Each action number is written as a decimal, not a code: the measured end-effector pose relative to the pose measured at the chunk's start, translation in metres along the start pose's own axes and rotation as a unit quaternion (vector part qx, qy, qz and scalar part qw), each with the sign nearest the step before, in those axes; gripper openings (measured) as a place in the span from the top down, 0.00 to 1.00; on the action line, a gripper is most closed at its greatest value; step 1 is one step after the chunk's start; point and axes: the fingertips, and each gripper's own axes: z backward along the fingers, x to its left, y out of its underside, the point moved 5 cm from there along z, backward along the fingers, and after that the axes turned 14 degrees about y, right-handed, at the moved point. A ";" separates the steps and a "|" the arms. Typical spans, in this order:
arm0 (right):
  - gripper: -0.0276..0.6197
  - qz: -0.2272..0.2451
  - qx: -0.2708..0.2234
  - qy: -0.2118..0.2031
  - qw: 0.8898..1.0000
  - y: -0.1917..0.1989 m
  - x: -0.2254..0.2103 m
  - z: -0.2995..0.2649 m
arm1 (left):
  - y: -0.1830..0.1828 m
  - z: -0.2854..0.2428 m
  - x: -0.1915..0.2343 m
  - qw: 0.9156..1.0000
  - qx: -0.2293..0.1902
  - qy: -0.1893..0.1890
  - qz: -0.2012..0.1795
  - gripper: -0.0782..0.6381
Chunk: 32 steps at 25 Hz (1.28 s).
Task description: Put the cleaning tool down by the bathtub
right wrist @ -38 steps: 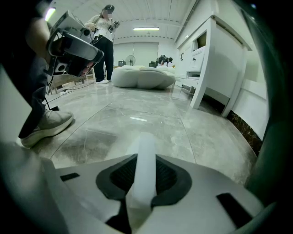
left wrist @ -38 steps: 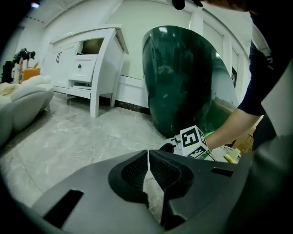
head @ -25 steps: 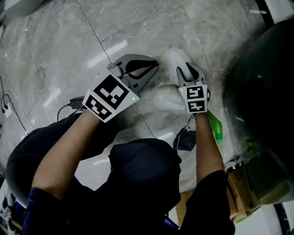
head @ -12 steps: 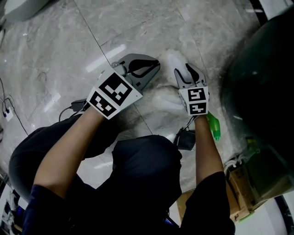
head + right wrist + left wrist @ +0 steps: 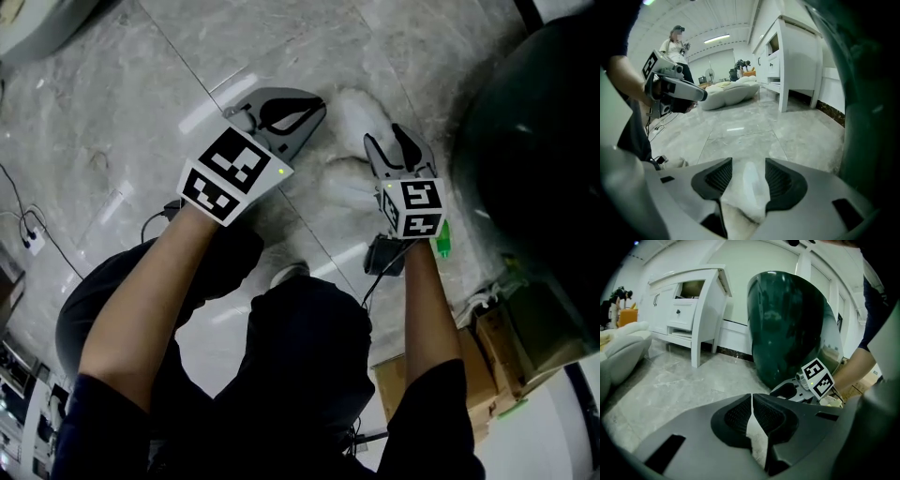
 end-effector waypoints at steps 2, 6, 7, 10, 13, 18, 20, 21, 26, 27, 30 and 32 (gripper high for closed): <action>0.61 -0.010 0.005 0.002 1.000 -0.012 0.002 0.016 | -0.009 0.012 -0.002 1.000 -0.006 -0.007 0.010 0.84; 0.61 -0.022 0.004 0.005 1.000 -0.045 0.004 0.052 | -0.028 0.041 -0.016 1.000 0.018 0.002 -0.012 0.84; 0.61 -0.026 0.002 0.005 1.000 -0.055 0.004 0.062 | -0.034 0.052 -0.018 0.999 0.026 0.002 -0.019 0.84; 0.61 -0.036 -0.002 0.008 0.999 -0.090 0.007 0.093 | -0.065 0.088 -0.024 1.000 0.024 -0.010 -0.016 0.84; 0.61 -0.040 -0.010 0.008 0.999 -0.128 0.008 0.132 | -0.107 0.122 -0.042 0.999 0.020 -0.015 -0.023 0.84; 0.61 -0.046 -0.040 0.012 0.998 -0.197 0.003 0.211 | -0.187 0.172 -0.090 0.999 0.001 -0.016 -0.046 0.84; 0.61 -0.050 -0.053 0.012 0.997 -0.223 0.002 0.245 | -0.214 0.189 -0.111 0.998 -0.003 -0.016 -0.054 0.84; 0.61 -0.051 -0.060 0.012 0.997 -0.235 0.001 0.262 | -0.227 0.197 -0.122 0.998 -0.005 -0.014 -0.059 0.84; 0.61 -0.059 -0.102 0.017 0.993 -0.294 -0.003 0.349 | -0.291 0.236 -0.177 0.996 -0.017 -0.012 -0.083 0.84; 0.61 -0.063 -0.111 0.019 0.992 -0.305 -0.004 0.367 | -0.304 0.245 -0.188 0.996 -0.021 -0.013 -0.088 0.84; 0.61 -0.076 -0.135 0.025 0.988 -0.339 -0.006 0.423 | -0.344 0.269 -0.221 0.994 -0.034 -0.013 -0.099 0.84; 0.61 -0.084 -0.151 0.032 0.984 -0.361 -0.006 0.456 | -0.369 0.285 -0.237 0.993 -0.043 -0.014 -0.110 0.84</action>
